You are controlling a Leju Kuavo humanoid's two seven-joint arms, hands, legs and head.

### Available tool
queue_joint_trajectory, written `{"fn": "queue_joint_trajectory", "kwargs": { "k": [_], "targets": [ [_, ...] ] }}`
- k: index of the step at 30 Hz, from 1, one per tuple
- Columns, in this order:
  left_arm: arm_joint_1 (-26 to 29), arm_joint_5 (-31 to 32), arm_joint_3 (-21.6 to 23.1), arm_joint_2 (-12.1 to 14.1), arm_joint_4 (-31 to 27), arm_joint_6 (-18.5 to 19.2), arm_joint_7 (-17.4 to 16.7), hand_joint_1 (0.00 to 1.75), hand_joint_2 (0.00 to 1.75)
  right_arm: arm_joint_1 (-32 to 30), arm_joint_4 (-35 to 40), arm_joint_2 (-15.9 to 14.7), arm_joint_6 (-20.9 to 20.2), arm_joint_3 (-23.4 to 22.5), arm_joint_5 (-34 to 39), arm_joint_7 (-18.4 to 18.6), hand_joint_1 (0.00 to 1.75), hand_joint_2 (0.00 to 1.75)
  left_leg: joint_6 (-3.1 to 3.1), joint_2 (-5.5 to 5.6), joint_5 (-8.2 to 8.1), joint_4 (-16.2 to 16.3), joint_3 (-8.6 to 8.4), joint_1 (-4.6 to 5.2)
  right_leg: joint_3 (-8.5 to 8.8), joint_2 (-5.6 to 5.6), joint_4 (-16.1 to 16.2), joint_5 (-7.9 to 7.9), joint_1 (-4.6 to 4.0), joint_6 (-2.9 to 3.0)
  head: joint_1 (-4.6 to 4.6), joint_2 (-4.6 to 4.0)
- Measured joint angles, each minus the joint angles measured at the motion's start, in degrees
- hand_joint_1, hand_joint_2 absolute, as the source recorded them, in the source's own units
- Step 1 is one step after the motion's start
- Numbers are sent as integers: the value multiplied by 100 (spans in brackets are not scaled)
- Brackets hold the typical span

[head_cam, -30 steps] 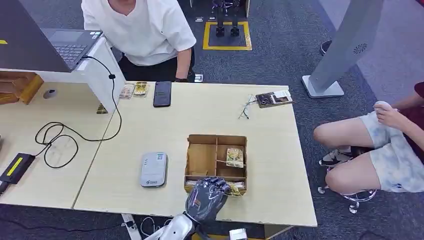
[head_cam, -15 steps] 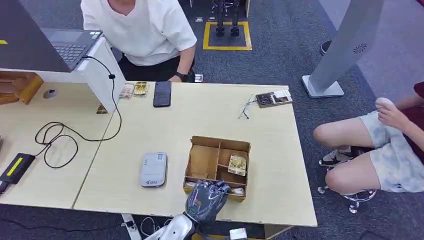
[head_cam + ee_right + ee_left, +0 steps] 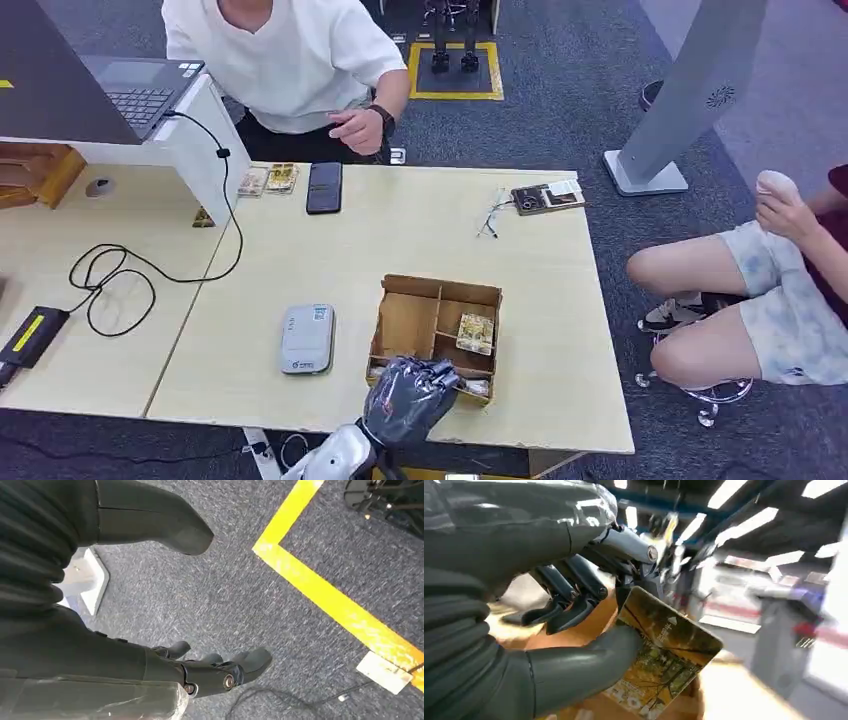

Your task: Pass the card to the sensor for recognition and then transmit it.

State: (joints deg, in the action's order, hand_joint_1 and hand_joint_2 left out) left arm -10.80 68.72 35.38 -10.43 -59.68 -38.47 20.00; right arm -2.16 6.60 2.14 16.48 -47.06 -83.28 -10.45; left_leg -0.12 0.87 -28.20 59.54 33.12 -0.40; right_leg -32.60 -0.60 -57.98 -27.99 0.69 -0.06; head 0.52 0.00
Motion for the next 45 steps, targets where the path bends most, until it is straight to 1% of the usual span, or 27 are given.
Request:
{"fn": "queue_joint_trajectory", "kwargs": {
  "k": [2,3,4,5,7,12,16,19,21,23,27,31,34,38,44,45],
  "targets": [
    [158,-268,-506,-245,-292,0,552,175,175,5,-24,0,66,-2,66,28,0,175,0,1,0,-1,1,-1,2,0,1,-1,0,-2,-6,0],
    [227,-469,-779,-271,-450,0,810,175,175,3,-29,2,99,-4,83,42,0,175,0,-4,-1,-1,-4,0,3,-7,1,0,0,-2,-20,0],
    [306,-696,-1008,-323,-590,0,992,175,175,3,-31,4,120,-7,129,61,0,175,-3,-7,-3,-1,-6,3,1,-10,1,0,0,-2,-20,0],
    [368,-898,-1197,-349,-732,0,1056,175,175,1,-35,11,142,-11,164,74,0,175,-3,-10,-3,0,-8,3,0,-11,1,0,0,-2,0,0],
    [433,-1074,-1435,-376,-969,0,1018,175,175,2,-57,28,153,-20,166,101,0,175,-3,-5,-2,0,-7,1,1,-6,1,-1,0,-2,-4,0],
    [437,-1304,-1816,-398,-1216,0,1025,175,175,16,-59,44,153,-17,90,92,0,175,1,-8,1,0,-10,0,1,-7,0,1,0,1,-2,0],
    [310,-1439,-2104,-430,-1216,2,940,175,175,21,-59,46,153,20,-39,74,0,175,1,-7,1,0,-10,0,1,-7,0,2,0,1,-2,0],
    [229,-1461,-2198,-456,-1216,2,897,175,175,23,-59,46,155,48,-70,37,0,175,1,-7,1,0,-9,1,1,-6,0,2,0,1,-2,0],
    [118,-1413,-2251,-467,-1203,2,664,175,175,28,-59,46,156,92,-120,22,0,175,1,-6,1,0,-8,1,1,-6,0,2,0,1,-2,0],
    [-131,-1312,-2330,-494,-1113,2,340,175,175,49,-59,44,153,142,-175,4,0,175,-1,-2,3,1,-4,1,1,-3,0,2,0,0,-4,0],
    [-642,-1091,-2485,-531,-833,2,-147,175,175,95,-59,48,136,155,-168,42,0,175,0,-3,5,1,-7,1,2,-3,0,9,0,1,-4,0],
    [-1045,-1045,-2669,-526,-499,2,-429,175,175,107,-57,57,134,188,-183,101,0,175,-2,-3,7,1,-6,1,2,-3,-3,10,0,2,-4,0],
    [-1247,-1013,-2804,-531,-301,2,-444,175,175,118,-53,65,134,223,-183,101,0,175,-2,-4,7,1,-6,1,1,-3,-2,10,0,3,-4,0],
    [-1354,-1008,-2876,-531,-187,2,-448,175,175,119,-53,74,131,247,-183,101,0,175,-2,-4,7,1,-6,1,0,-4,-2,10,0,3,-4,0],
    [-1538,-1085,-2985,-546,40,2,-586,175,175,130,-46,105,125,249,-72,162,0,175,-2,-5,7,1,-5,1,0,-5,-2,10,0,3,-4,0],
    [-1559,-1120,-2990,-553,82,2,-586,171,175,131,-44,111,123,247,-54,164,0,175,-2,-5,7,1,-5,1,0,-5,-2,10,0,3,-4,0]
  ]
}}
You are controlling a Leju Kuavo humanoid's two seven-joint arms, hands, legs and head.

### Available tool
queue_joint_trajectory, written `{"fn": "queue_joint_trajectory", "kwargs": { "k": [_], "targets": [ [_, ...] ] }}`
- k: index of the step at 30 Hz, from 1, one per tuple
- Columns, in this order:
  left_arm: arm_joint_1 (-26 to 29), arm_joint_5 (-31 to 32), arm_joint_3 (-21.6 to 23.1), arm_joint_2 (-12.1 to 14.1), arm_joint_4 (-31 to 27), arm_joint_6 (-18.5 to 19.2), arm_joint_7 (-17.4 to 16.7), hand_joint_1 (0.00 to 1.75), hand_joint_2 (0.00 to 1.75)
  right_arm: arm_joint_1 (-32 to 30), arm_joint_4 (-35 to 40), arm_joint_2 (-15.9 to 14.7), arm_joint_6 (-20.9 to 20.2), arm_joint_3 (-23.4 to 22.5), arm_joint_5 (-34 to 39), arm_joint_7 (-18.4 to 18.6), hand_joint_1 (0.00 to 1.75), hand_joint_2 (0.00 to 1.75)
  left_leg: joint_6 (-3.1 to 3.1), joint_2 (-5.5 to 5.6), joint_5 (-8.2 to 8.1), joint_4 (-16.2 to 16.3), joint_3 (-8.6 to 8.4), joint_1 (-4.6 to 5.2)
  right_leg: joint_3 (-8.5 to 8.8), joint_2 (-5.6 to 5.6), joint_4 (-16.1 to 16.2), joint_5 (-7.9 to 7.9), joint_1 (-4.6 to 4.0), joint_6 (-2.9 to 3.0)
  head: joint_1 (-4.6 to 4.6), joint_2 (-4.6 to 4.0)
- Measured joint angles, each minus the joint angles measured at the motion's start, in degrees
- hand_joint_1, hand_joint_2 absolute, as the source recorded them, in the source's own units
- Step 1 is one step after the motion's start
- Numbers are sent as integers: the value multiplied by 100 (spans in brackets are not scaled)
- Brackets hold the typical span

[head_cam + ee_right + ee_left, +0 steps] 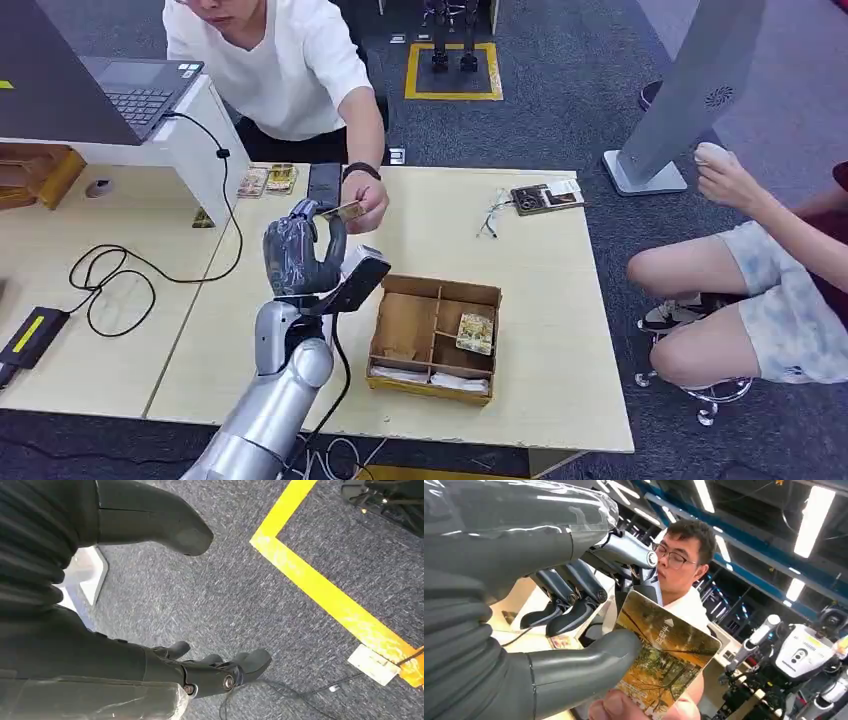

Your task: Pass the card to the sensor for recognition and then transmit it.

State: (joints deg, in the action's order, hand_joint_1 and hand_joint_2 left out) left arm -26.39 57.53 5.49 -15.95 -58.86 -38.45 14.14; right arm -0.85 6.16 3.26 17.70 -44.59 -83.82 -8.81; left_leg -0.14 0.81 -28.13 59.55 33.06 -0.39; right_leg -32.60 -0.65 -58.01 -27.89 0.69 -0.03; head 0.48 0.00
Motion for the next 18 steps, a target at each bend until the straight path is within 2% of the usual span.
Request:
{"fn": "queue_joint_trajectory", "kwargs": {
  "k": [1,2,3,4,5,8,13,18],
  "targets": [
    [-6,-41,-2,-17,35,0,17,155,175,2,0,7,-4,0,11,11,0,175,0,0,0,0,0,0,0,0,0,0,0,0,0,0],
    [-6,-92,-2,-24,68,0,59,133,175,6,0,11,-4,-2,11,30,0,175,0,0,0,0,0,0,0,1,0,0,0,0,0,0],
    [-7,-147,-2,-29,97,0,107,82,175,10,0,15,-4,-7,20,33,0,175,0,0,0,0,0,0,0,0,0,0,0,0,0,0],
    [-3,-214,-2,-35,131,0,188,24,175,12,0,20,-7,-13,46,31,0,175,0,0,0,0,0,0,0,-1,0,0,0,0,0,0],
    [23,-208,-2,-42,142,0,312,0,175,11,0,22,-11,-26,94,13,0,175,0,0,0,0,0,0,-1,-1,0,-1,0,0,0,0],
    [104,-317,-2,-98,142,0,570,0,175,12,0,22,-31,-85,209,-9,0,175,0,2,-1,0,2,0,-1,1,0,-3,0,-2,0,0],
    [144,-776,-2,-118,140,0,675,0,175,11,4,26,-39,-230,422,-2,0,175,0,1,-1,0,3,0,-1,2,1,-3,0,-3,0,0],
    [139,-960,-112,-63,140,0,831,0,175,70,68,77,-144,-477,811,44,0,175,0,0,0,-1,2,0,0,0,-1,0,0,1,0,0]
  ]
}}
